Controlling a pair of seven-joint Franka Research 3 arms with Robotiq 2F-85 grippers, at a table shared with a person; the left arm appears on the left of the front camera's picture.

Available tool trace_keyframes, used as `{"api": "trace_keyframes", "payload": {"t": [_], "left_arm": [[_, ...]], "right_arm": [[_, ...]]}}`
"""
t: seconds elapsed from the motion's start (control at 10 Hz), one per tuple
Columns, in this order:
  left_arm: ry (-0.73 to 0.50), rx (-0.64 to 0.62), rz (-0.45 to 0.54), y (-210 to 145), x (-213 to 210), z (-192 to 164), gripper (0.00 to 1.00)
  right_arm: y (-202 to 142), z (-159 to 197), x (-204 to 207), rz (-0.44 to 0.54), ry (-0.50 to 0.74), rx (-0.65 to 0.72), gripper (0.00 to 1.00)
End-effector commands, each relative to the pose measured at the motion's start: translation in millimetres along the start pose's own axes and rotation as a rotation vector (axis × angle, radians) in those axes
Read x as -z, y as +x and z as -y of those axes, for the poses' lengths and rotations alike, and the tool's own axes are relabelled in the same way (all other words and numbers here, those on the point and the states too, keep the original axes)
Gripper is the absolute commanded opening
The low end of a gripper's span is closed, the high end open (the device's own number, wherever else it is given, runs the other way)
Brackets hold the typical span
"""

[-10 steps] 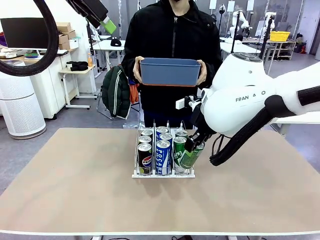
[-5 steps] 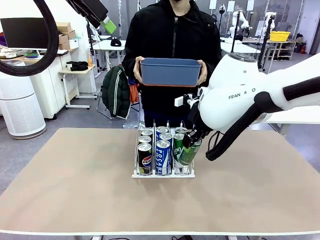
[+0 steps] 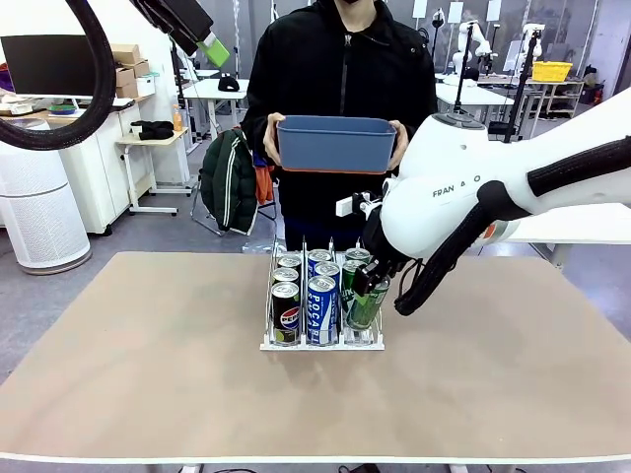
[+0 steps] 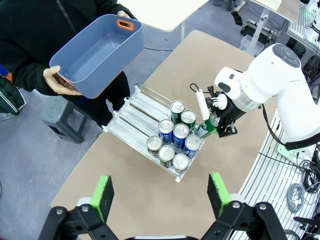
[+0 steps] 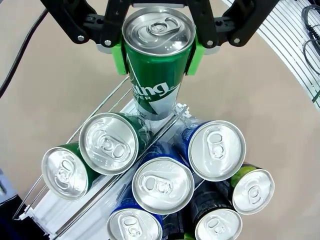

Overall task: Fill the beverage cans into the dispenser.
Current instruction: Place the picked Sprite in the line of the Automatic Can Dispenser with the same cans.

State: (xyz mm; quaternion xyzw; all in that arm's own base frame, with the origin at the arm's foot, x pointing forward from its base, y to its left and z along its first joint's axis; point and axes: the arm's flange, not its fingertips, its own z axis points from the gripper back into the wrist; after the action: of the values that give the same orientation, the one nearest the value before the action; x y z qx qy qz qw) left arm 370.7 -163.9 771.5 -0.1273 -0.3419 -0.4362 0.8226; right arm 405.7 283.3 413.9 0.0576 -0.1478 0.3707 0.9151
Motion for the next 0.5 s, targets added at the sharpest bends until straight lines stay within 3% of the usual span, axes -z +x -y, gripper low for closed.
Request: {"api": "trace_keyframes", "payload": {"t": [0.0,0.4], "left_arm": [[0.002,-0.004,0.003,-1,0,-1,1.00],[0.002,-0.004,0.003,-1,0,-1,1.00]], "right_arm": [[13,7,7,0.024,-0.042,-0.006,0.26],[16,7,26,-0.046,-0.025,-0.014,0.26]]}}
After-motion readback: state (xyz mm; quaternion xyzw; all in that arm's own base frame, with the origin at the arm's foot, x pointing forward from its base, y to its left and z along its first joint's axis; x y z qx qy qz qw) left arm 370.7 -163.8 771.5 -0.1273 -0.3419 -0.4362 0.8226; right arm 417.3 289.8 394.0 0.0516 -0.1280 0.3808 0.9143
